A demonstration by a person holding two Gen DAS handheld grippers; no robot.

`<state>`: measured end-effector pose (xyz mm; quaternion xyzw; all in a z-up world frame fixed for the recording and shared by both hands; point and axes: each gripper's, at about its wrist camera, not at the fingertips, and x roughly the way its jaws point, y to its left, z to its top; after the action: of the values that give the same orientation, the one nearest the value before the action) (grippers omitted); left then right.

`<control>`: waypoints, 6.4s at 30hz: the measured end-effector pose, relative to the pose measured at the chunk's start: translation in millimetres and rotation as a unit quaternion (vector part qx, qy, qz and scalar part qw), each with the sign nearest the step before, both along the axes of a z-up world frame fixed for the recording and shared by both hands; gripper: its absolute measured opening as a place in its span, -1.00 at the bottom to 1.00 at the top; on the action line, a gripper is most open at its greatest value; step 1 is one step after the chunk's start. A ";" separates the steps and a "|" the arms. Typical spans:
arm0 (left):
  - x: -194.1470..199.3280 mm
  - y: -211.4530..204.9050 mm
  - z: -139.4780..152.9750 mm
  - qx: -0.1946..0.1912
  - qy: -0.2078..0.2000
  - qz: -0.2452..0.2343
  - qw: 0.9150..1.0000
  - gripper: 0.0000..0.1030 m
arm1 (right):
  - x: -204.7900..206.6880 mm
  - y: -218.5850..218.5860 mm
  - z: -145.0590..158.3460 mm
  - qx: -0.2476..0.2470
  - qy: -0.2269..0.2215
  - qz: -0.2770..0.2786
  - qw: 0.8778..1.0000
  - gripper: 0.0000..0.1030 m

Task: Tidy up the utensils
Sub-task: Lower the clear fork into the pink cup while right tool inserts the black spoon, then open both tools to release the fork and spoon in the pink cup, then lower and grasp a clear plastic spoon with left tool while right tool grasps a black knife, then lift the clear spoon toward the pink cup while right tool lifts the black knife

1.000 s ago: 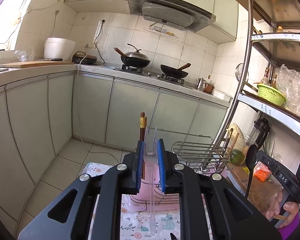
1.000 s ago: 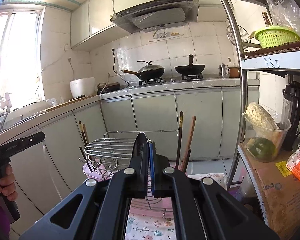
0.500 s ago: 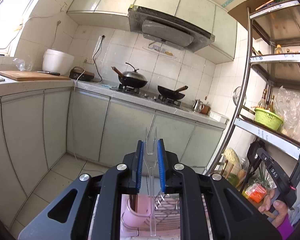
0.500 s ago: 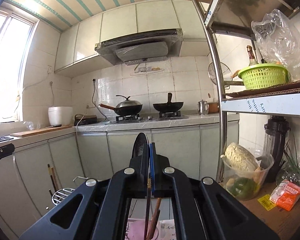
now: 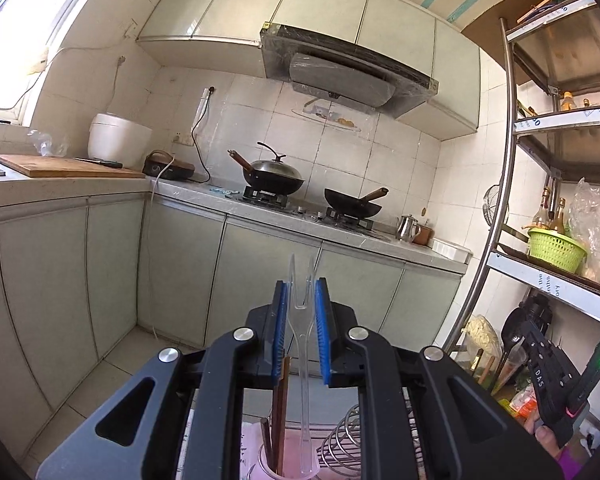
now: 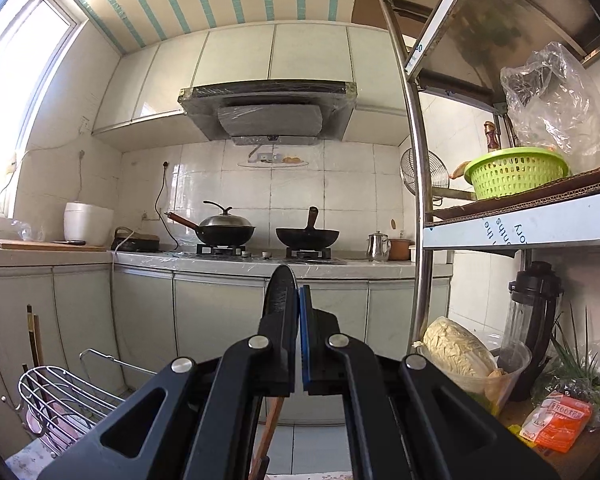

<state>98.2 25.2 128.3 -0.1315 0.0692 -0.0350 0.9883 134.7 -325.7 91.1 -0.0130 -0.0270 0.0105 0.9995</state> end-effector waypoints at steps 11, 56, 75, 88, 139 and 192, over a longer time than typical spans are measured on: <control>14.5 1.7 -30.6 0.014 0.019 0.009 1.000 -0.74 | -3.4 12.9 -21.1 -0.012 0.012 0.017 1.000 -0.97; 16.3 5.8 -119.0 -0.006 0.142 -0.001 0.990 -0.27 | -23.8 11.3 -84.6 0.033 0.168 0.068 0.983 -0.41; -47.8 -41.3 -167.4 0.074 0.227 -0.122 0.963 -0.27 | -81.6 7.9 -104.0 0.046 0.230 0.089 0.968 -0.41; -69.0 -118.5 -226.8 0.165 0.315 -0.288 0.889 -0.27 | -85.2 13.0 -150.0 0.066 0.363 0.132 0.920 -0.40; -45.0 -47.0 -238.0 0.025 0.376 -0.177 0.909 -0.92 | -56.7 68.2 -243.2 0.246 0.613 0.281 0.697 -0.41; -74.8 -25.3 -113.4 0.029 0.136 -0.073 0.988 -0.92 | -72.1 -2.3 -106.3 0.198 0.317 0.228 0.899 -0.98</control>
<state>23.4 -0.1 14.9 -0.1007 0.2131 -0.0871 0.9679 62.6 -328.0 -15.2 0.1953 0.2878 0.2360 0.9074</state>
